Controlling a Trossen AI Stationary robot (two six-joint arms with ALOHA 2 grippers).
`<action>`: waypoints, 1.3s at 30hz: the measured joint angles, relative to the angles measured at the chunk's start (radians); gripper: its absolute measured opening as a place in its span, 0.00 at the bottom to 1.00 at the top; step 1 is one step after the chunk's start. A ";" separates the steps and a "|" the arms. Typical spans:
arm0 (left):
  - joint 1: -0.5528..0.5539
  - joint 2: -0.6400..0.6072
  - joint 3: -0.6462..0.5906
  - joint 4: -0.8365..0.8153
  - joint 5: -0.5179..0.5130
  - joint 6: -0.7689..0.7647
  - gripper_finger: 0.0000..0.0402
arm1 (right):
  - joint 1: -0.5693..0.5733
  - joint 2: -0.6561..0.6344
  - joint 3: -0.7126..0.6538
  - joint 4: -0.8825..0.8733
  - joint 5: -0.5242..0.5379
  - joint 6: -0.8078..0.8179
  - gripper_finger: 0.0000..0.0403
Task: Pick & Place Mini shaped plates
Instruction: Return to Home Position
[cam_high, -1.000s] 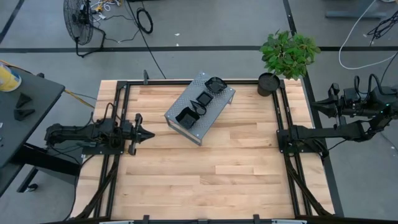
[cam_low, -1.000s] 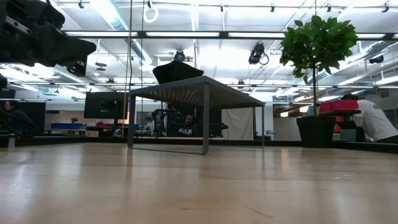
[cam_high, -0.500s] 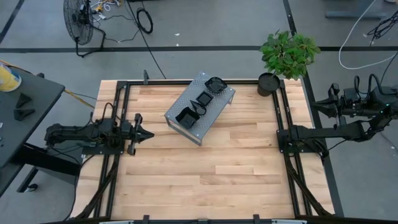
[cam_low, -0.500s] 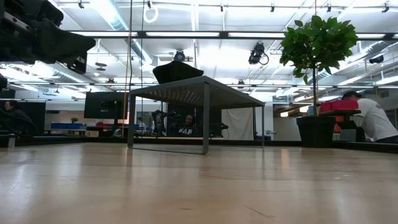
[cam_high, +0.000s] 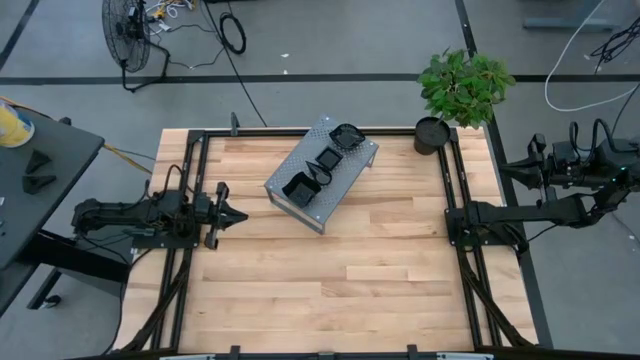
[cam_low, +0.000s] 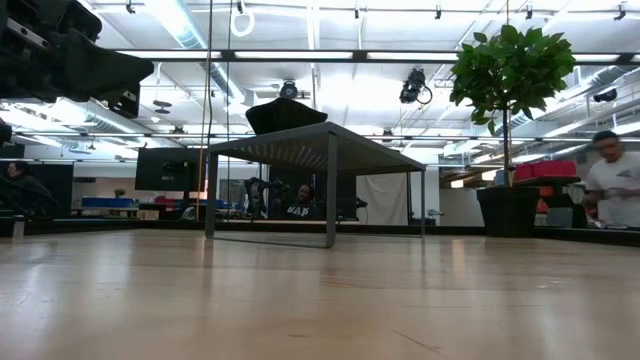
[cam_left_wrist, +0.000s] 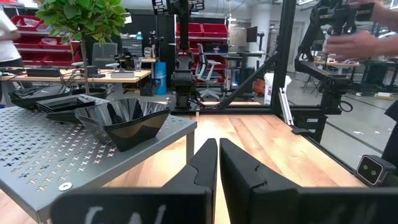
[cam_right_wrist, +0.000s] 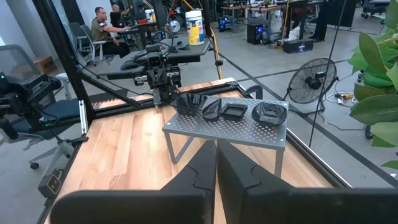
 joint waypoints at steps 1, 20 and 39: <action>0.000 0.000 0.000 0.000 0.000 0.000 0.06 | 0.000 0.000 0.000 0.000 0.000 0.000 0.05; 0.000 0.000 0.000 0.000 0.000 0.000 0.06 | 0.000 0.001 -0.076 0.274 -0.025 0.074 0.05; 0.000 0.000 0.000 0.000 0.000 0.000 0.06 | 0.000 0.001 -0.619 1.109 -0.031 -0.187 0.05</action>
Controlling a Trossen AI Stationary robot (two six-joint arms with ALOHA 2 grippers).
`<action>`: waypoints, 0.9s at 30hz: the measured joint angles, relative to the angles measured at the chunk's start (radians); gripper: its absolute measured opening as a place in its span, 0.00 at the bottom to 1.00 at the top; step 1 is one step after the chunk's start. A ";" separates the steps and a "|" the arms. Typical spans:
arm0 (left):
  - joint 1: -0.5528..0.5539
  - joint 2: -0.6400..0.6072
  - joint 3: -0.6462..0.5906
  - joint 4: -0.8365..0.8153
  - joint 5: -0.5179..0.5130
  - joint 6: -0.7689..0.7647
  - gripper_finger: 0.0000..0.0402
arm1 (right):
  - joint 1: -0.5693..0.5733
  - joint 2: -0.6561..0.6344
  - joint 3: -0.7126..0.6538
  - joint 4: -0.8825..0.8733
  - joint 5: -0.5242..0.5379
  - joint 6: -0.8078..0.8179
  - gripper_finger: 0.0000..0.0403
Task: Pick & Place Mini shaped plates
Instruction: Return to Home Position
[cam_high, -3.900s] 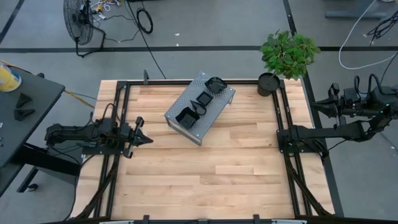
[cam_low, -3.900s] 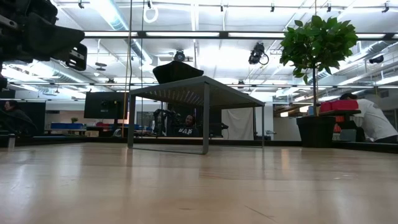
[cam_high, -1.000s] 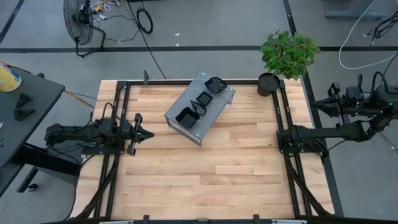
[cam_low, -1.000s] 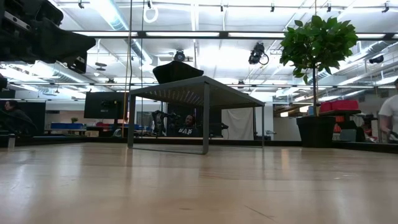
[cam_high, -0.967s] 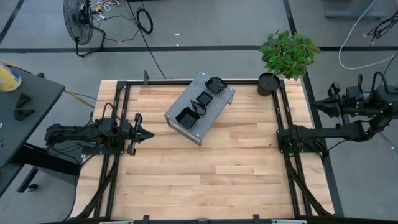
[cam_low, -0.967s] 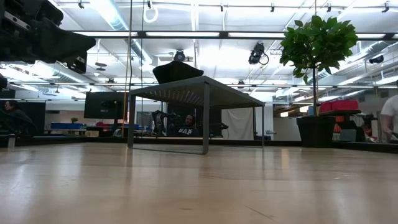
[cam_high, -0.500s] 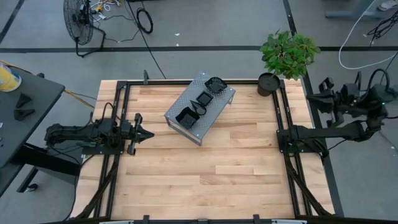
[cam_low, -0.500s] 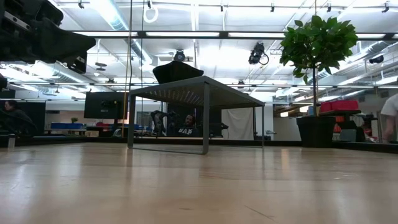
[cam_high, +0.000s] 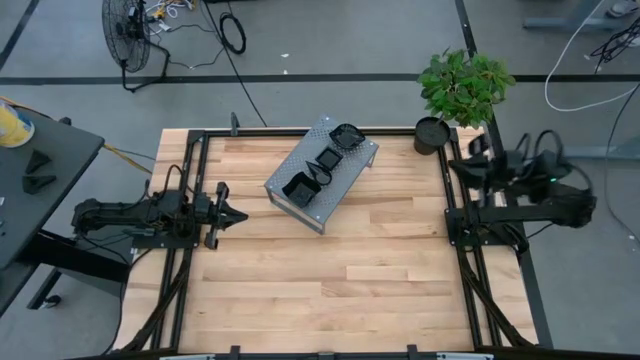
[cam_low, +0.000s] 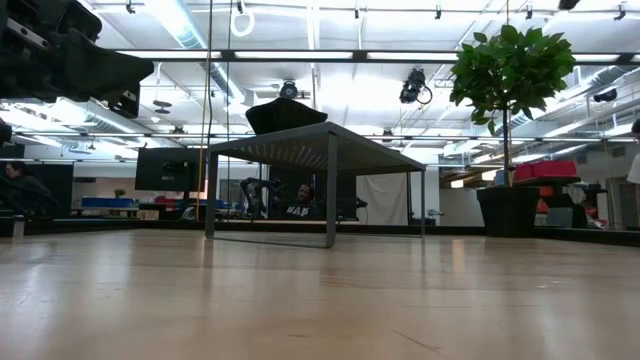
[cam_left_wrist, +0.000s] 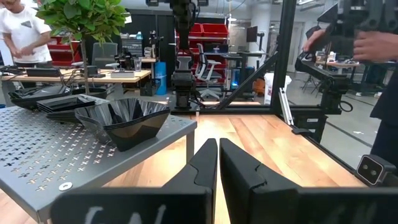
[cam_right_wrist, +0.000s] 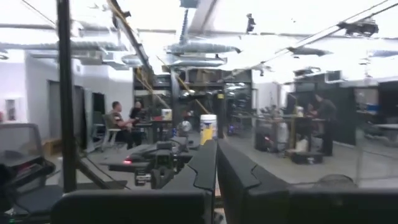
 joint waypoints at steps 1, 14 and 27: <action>0.000 0.000 0.000 0.000 0.000 0.000 0.06 | 0.000 0.000 -0.034 0.040 -0.013 0.003 0.05; 0.000 0.000 0.000 0.000 0.000 0.000 0.06 | 0.000 0.000 -0.360 0.264 -0.164 -0.009 0.05; 0.000 0.000 0.000 -0.001 0.000 0.000 0.06 | 0.000 0.000 -0.570 0.565 -0.164 -0.022 0.05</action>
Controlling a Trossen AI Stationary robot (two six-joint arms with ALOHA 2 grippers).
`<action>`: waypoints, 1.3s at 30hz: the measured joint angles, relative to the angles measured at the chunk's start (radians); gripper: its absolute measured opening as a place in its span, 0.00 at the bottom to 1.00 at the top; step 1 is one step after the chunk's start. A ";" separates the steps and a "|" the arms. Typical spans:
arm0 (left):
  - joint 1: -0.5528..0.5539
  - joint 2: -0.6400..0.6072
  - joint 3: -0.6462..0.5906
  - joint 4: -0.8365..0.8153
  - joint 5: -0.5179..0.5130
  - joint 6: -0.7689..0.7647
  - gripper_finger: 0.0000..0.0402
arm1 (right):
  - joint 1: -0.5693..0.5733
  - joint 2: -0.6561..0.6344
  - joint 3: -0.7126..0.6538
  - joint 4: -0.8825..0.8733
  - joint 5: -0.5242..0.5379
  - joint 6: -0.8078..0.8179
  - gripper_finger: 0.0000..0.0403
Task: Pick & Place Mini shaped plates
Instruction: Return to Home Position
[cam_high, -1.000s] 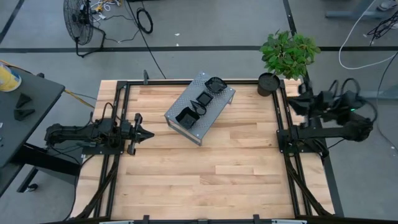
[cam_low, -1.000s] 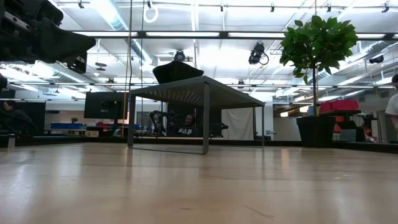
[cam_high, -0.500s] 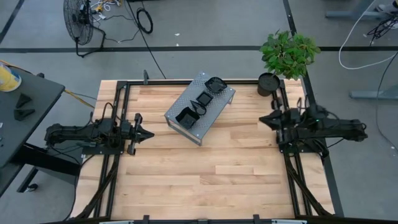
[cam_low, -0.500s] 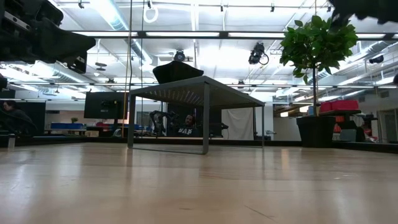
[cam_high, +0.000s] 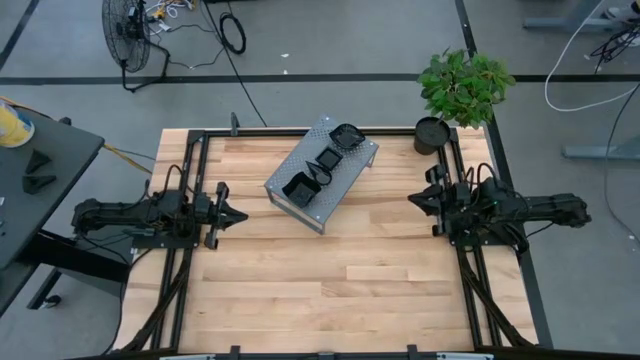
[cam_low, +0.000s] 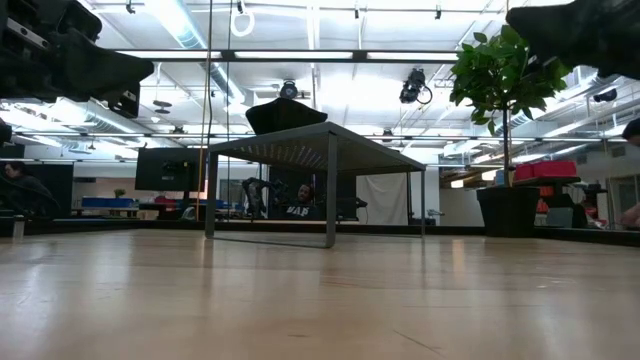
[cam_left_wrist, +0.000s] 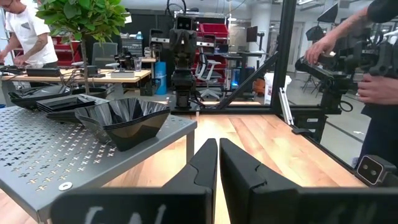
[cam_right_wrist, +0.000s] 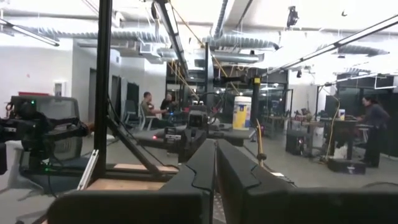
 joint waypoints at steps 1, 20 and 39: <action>0.000 0.000 0.000 0.000 0.000 0.000 0.06 | 0.000 0.000 -0.012 0.018 0.000 0.001 0.05; 0.000 0.000 0.000 0.000 0.000 0.000 0.06 | 0.000 0.000 -0.060 -0.092 0.004 0.046 0.05; 0.000 0.000 0.000 0.000 0.000 0.000 0.06 | 0.000 -0.047 -0.059 -0.304 0.004 0.056 0.05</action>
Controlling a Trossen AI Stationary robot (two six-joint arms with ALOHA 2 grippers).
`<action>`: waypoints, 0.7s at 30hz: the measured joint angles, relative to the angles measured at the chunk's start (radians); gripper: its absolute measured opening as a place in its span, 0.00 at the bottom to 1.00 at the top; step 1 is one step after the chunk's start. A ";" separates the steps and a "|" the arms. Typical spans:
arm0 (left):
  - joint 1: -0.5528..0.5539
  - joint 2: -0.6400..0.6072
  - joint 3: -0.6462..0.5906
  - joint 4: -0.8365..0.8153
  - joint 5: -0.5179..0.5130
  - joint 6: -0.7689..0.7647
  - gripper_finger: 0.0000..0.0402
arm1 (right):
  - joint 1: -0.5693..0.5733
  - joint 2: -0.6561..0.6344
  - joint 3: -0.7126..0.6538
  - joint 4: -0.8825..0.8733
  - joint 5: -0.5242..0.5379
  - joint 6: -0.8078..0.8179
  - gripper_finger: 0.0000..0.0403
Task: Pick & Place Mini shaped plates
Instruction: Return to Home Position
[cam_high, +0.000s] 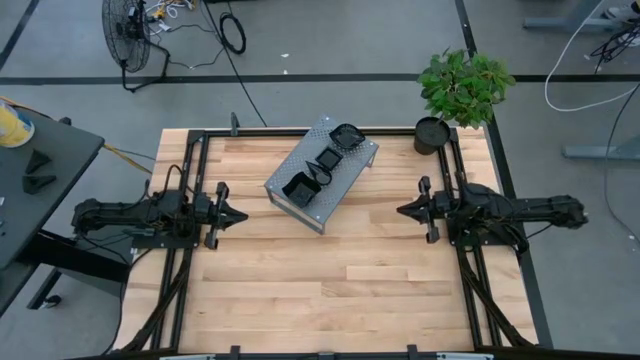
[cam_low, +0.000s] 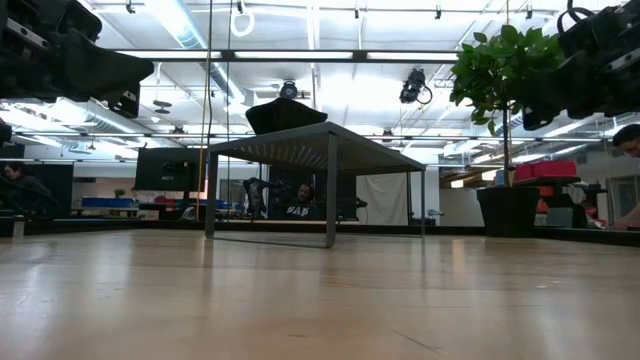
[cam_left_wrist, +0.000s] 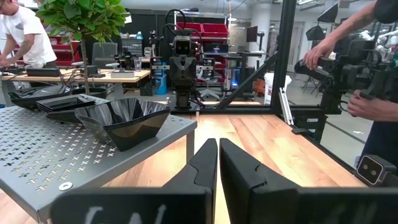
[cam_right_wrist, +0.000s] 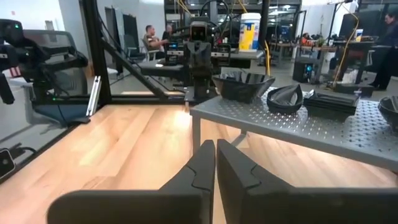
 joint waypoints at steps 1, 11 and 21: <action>0.000 0.000 0.000 0.000 0.000 0.000 0.06 | 0.000 -0.009 0.000 -0.005 0.000 -0.001 0.05; 0.000 0.000 0.000 0.000 0.000 0.000 0.06 | 0.000 -0.094 0.000 -0.078 0.000 -0.003 0.05; 0.000 0.000 0.000 0.000 0.000 0.000 0.06 | 0.000 -0.121 0.000 -0.081 0.000 -0.003 0.05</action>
